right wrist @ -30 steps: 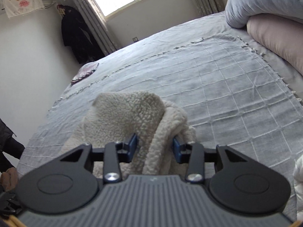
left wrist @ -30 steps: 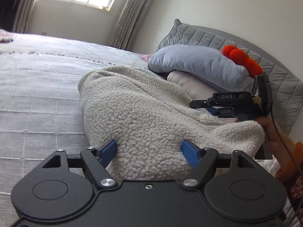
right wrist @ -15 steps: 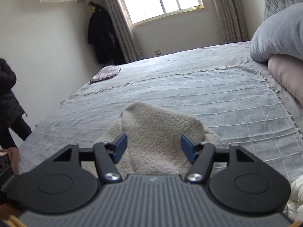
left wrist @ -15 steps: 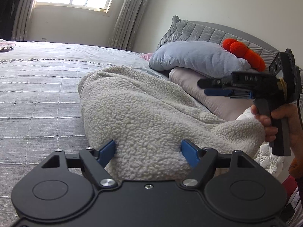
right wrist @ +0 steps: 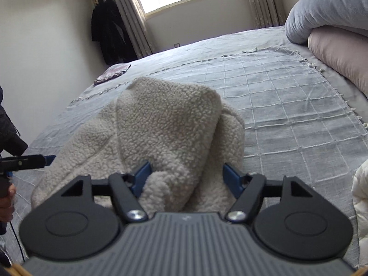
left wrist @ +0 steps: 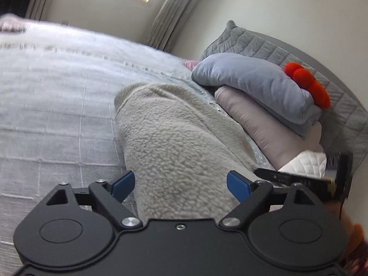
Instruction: Fold large clothes
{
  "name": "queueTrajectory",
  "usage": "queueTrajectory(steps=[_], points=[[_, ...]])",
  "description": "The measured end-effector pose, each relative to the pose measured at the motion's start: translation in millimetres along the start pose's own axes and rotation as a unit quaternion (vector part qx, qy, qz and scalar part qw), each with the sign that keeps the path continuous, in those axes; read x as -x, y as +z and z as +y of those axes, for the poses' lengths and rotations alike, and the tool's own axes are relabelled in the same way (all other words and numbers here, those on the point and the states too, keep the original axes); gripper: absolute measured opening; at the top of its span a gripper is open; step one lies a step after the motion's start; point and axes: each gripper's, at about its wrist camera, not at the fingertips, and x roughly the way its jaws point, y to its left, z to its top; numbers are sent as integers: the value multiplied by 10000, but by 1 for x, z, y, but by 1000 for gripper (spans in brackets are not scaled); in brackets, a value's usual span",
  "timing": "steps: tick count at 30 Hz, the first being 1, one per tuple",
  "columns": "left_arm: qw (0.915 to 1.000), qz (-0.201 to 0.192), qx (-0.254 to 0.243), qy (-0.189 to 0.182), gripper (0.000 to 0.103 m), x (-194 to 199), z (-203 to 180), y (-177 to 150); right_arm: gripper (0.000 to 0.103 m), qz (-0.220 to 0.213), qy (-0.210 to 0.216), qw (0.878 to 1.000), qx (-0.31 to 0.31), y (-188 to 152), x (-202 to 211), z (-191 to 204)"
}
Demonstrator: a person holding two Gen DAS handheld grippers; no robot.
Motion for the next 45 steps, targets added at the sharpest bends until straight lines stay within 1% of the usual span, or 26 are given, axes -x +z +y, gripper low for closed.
queueTrajectory(steps=[2, 3, 4, 5, 6, 7, 8, 9, 10, 11, 12, 14, 16, 18, 19, 20, 21, 22, 24, 26, 28, 32, 37, 40, 43, 45], points=[[9982, 298, 502, -153, 87, -16, 16, 5, 86, -33, -116, 9999, -58, -1, -2, -3], [9958, 431, 750, -300, 89, -24, 24, 5, 86, 27, -23, 9998, -182, -1, -5, -7], [9926, 527, 1006, -437, 93, -30, 31, 5, 86, 118, 81, 9992, -366, -2, -9, -12], [9887, 605, 1248, -571, 95, -36, 37, 3, 86, 214, 177, 9979, -577, -2, -13, -18], [9839, 675, 1493, -715, 98, -41, 43, 1, 90, 363, 321, 9944, -943, -2, -19, -28], [9786, 714, 1737, -838, 101, -46, 49, -2, 92, 510, 490, 9883, -1352, -2, -25, -40], [9730, 736, 1965, -963, 102, -49, 54, -7, 95, 670, 681, 9797, -1764, -5, -32, -51], [9677, 727, 2161, -1079, 103, -53, 58, -11, 94, 836, 907, 9685, -2164, -9, -39, -62], [9641, 694, 2288, -1156, 103, -55, 62, -15, 95, 996, 1138, 9544, -2575, -15, -47, -73], [9616, 647, 2367, -1226, 103, -55, 64, -18, 95, 1062, 1335, 9423, -2882, -22, -53, -81], [9604, 591, 2407, -1274, 103, -55, 64, -20, 95, 1043, 1420, 9381, -2982, -26, -56, -84], [9599, 483, 2435, -1304, 102, -52, 63, -22, 95, 940, 1433, 9404, -2936, -29, -56, -80], [9637, 362, 2335, -1241, 91, -45, 59, -24, 87, 835, 1397, 9465, -2786, -29, -53, -73], [9646, 305, 2329, -1196, 85, -36, 57, -22, 74, 703, 1345, 9519, -2662, -26, -47, -63], [9658, 279, 2299, -1169, 82, -31, 56, -21, 61, 596, 1442, 9535, -2578, -23, -42, -58], [9667, 231, 2272, -1150, 80, -25, 56, -19, 54, 511, 1593, 9501, -2634, -21, -38, -54], [9664, 218, 2290, -1150, 79, -20, 58, -17, 54, 440, 1550, 9521, -2597, -16, -34, -46], [9654, 196, 2325, -1165, 79, -14, 60, -15, 54, 394, 1480, 9580, -2425, -10, -30, -35], [9650, 81, 2349, -1160, 79, -2, 66, -12, 54, 352, 1441, 9651, -2159, -1, -28, -15], [9645, -39, 2391, -1122, 79, 12, 76, -7, 54, 395, 1485, 9688, -1945, 8, -30, 7], [9658, -171, 2367, -1042, 79, 19, 79, -7, 54, 444, 1529, 9720, -1727, 17, -37, 32], [9693, -469, 2285, -772, 79, 33, 87, -8, 54, 478, 1741, 9720, -1504, 28, -60, 77], [9702, -723, 2275, -427, 79, 45, 107, -6, 54, 480, 2040, 9674, -1420, 36, -99, 122], [9742, -772, 2119, -59, 79, 52, 119, -4, 54, 573, 2107, 9650, -1450, 33, -123, 138], [9806, -612, 1826, 363, 79, 45, 120, -13, 56, 740, 1938, 9673, -1457, 26, -150, 139], [9829, -700, 1676, 295, 81, 45, 121, -22, 65, 856, 1744, 9719, -1328, 15, -160, 133]])
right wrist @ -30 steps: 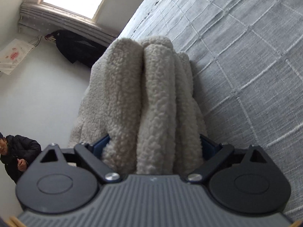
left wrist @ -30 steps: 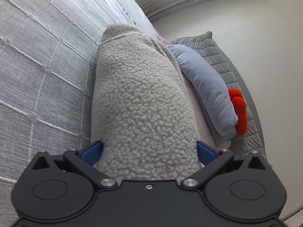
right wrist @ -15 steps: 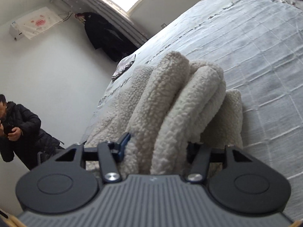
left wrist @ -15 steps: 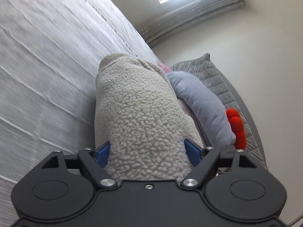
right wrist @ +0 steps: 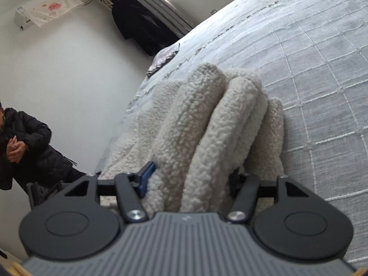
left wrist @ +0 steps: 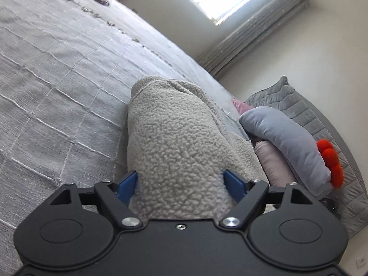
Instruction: Fold large clothes
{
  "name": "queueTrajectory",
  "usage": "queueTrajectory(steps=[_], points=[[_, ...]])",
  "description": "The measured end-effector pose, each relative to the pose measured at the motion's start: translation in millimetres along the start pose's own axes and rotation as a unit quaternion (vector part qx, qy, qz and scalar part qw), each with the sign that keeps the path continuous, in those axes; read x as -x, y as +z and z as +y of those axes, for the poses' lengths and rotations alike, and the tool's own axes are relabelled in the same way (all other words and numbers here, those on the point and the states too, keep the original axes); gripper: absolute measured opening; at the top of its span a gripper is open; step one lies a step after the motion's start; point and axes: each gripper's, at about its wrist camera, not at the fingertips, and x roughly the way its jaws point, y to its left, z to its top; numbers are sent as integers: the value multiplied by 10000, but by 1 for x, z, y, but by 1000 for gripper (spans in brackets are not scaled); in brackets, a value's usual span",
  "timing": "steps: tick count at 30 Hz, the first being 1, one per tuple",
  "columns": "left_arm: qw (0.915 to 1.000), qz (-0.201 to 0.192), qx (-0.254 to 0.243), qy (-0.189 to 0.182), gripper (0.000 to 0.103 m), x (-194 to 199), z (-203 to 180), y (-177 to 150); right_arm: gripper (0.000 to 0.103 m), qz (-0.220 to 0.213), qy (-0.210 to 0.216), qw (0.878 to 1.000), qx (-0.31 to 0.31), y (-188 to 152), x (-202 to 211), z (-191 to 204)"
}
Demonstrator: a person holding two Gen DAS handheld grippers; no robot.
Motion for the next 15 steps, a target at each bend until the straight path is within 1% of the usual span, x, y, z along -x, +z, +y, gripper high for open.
queueTrajectory(steps=[1, 4, 6, 7, 9, 12, 15], points=[[10000, -7, -46, -8, 81, 0, -2, -2, 67, 12, -54, 10000, 35, -5, -1, -6], [9996, -54, -271, 107, 81, 1, -13, -1, 70, -13, 94, 9997, -231, -11, 5, -20], [9985, -132, -480, 232, 79, 6, -21, 0, 74, -44, -29, 9997, -247, -11, 13, -16], [9974, -192, -632, 303, 79, 9, -25, 0, 75, -65, -136, 9997, -192, -12, 17, -11], [9943, -309, -939, 389, 79, 15, -33, 0, 76, -93, -186, 9997, -128, -11, 29, -4], [9899, -479, -1281, 365, 79, 26, -46, 0, 81, -271, -43, 9996, -85, -11, 58, 5], [9848, -563, -1600, 379, 77, 30, -61, -2, 83, -379, 325, 9987, -109, -11, 83, 9]])
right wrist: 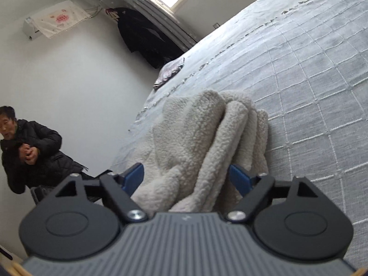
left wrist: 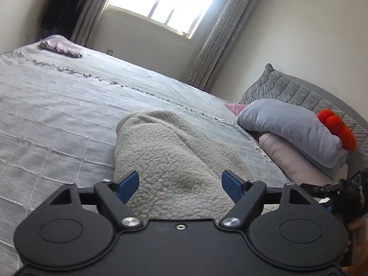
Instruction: Fold large clothes
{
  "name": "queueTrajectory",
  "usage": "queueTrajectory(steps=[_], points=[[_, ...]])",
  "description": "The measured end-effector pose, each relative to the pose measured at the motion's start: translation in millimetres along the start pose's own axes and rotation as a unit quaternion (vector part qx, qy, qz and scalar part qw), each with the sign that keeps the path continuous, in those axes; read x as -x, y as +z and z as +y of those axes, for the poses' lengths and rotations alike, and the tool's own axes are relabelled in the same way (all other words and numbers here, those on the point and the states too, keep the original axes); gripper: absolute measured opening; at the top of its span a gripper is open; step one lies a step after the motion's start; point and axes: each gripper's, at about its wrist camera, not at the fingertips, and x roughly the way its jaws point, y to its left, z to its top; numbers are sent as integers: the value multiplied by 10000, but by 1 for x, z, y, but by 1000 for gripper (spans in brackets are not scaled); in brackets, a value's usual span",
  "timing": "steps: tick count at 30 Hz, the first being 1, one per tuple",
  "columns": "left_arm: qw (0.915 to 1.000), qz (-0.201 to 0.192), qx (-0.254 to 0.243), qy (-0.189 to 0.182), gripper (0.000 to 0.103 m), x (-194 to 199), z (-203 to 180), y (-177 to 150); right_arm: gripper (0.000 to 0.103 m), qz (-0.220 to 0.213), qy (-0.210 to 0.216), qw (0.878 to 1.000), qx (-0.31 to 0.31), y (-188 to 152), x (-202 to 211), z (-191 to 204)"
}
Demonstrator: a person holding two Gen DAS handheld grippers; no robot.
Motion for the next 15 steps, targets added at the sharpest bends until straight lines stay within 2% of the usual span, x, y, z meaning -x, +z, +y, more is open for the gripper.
queueTrajectory(steps=[3, 6, 7, 10, 12, 13, 15], points=[[9995, -17, -302, 32, 77, -2, -11, 1, 83, 138, 283, 9992, -265, 0, 15, 3], [9991, -10, -418, -15, 76, -6, -20, -2, 83, 500, 385, 9956, -687, -7, 5, -4], [9991, 8, -429, -32, 72, -7, -21, -4, 84, 623, 439, 9937, -819, -12, 0, -4], [9987, 111, -493, -8, 68, -13, -26, -6, 83, 741, 468, 9905, -1061, -16, -12, -1], [9983, 118, -571, 50, 65, -14, -29, -5, 59, 641, 489, 9921, -961, -12, -19, 8], [9981, 99, -607, 66, 61, -14, -31, -3, 53, 572, 493, 9936, -839, -9, -20, 15], [9979, 59, -635, 84, 57, -13, -32, 1, 24, 365, 472, 9971, -477, -1, -16, 35]])
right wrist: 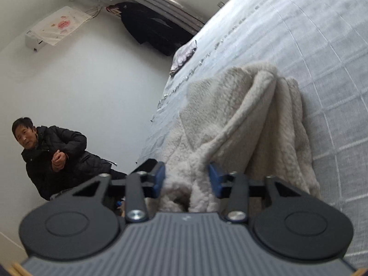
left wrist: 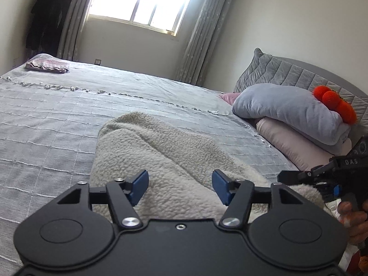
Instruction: Fold large clothes
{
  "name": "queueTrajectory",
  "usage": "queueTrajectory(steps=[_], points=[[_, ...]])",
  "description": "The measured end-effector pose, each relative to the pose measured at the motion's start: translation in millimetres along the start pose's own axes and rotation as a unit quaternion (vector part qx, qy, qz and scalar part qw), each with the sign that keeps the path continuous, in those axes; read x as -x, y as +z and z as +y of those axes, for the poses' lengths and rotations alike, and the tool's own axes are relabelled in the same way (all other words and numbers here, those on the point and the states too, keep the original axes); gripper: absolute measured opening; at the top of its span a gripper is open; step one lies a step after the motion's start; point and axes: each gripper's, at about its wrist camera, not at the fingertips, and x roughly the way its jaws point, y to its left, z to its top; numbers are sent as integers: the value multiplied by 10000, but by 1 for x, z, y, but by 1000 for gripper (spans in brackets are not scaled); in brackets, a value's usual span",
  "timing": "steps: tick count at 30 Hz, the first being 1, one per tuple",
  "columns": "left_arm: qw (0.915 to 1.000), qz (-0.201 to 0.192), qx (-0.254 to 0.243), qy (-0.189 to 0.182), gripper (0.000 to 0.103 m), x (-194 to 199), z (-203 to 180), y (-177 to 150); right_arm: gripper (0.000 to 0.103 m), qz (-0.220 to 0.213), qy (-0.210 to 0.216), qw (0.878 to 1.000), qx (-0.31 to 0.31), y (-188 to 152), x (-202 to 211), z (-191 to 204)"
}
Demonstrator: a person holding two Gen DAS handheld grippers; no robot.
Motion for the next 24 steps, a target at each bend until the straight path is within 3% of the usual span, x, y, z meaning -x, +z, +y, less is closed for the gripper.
queueTrajectory(steps=[1, 3, 6, 10, 11, 13, 14, 15, 21, 24], points=[[10000, -45, -13, 4, 56, 2, -1, 3, 7, -92, -71, 9998, 183, 4, 3, 12], [9999, -97, -37, 24, 54, 5, -1, 8, 1, -267, 53, 9990, 363, 14, 10, 27], [9999, -106, -44, 12, 54, 5, 0, 12, 1, -616, 21, 9956, 700, 25, 29, 45], [9999, -19, 19, 100, 54, 0, 6, 7, 6, -533, -162, 9970, 534, 37, 37, 39], [9999, -10, 47, 111, 54, -1, 8, 5, 10, -471, -270, 9974, 471, 38, 34, 35], [9999, 7, 93, 137, 54, -2, 13, 3, 45, -230, -534, 9980, 253, 36, 22, 22], [9998, 12, 112, 176, 54, -2, 16, 2, 78, -143, -645, 9977, 160, 33, 15, 16], [9997, 20, 132, 212, 57, -2, 19, 1, 84, -69, -682, 9975, 150, 29, 9, 10], [9993, 163, 284, 169, 57, -6, 32, -3, 86, 552, -598, 9954, -498, 16, -36, -15], [9995, 177, 137, 210, 57, -7, 27, -9, 89, 766, -328, 9938, -730, 12, -61, -13]])
